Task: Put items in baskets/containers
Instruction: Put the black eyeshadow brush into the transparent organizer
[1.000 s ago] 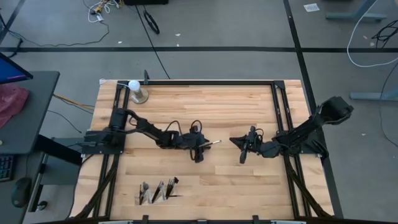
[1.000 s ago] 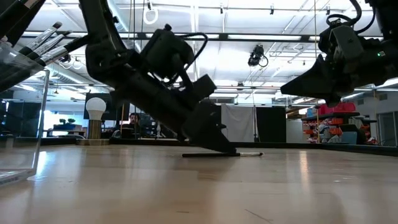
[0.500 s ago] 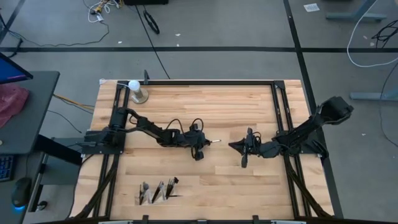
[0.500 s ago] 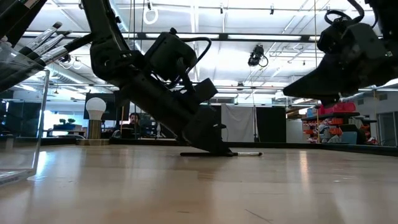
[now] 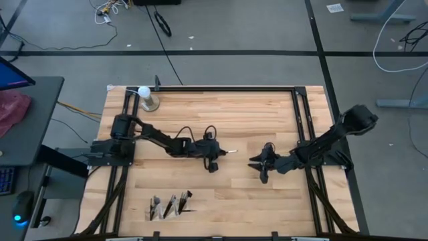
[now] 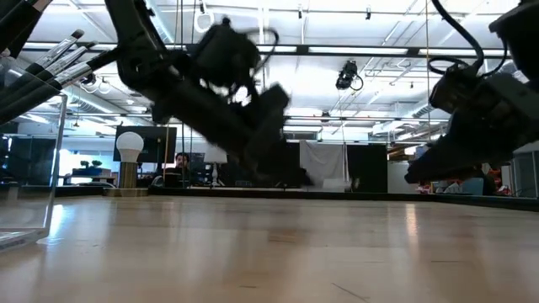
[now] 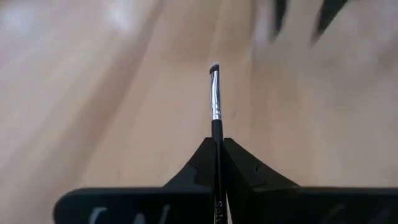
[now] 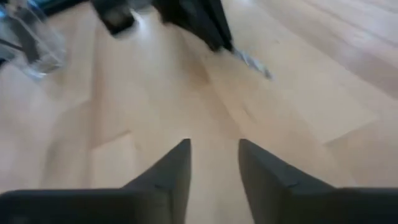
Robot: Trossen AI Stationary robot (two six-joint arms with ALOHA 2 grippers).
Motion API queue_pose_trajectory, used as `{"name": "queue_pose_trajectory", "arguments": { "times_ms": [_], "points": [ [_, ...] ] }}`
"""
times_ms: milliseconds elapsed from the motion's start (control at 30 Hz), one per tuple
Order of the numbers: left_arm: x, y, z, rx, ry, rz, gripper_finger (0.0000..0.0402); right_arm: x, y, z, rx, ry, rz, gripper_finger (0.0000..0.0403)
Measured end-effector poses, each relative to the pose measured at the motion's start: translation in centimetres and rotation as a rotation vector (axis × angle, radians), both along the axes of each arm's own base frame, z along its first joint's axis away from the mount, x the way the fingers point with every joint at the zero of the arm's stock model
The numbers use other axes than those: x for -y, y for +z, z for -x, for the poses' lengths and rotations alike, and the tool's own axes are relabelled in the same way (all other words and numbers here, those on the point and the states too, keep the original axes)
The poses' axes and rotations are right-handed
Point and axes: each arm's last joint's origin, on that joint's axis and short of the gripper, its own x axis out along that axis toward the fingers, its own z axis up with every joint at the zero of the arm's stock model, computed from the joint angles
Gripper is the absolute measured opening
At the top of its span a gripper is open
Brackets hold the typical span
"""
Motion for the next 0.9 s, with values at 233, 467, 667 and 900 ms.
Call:
{"name": "queue_pose_trajectory", "arguments": {
  "times_ms": [233, 467, 667, 900],
  "points": [
    [1.2, 3.6, -0.4, 0.211, -0.069, 0.041, 0.0011, -0.5, -0.8, -1.2, 0.093, 0.054, 0.148, 0.0205],
    [2.7, 5.1, -0.7, 0.36, -0.169, 0.118, 0.0013, -1.4, 0.1, -3.3, 0.309, 0.023, 0.28, 0.0209],
    [3.4, 5.4, -0.6, 0.391, -0.186, 0.125, 0.0011, -2.3, 1.7, -3.5, 0.441, 0.066, 0.365, 0.0178],
    [3.5, 5.4, -0.6, 0.393, -0.19, 0.113, 0.0012, -2.8, 2.4, -3.2, 0.476, 0.074, 0.328, 0.0111]
  ]
}}
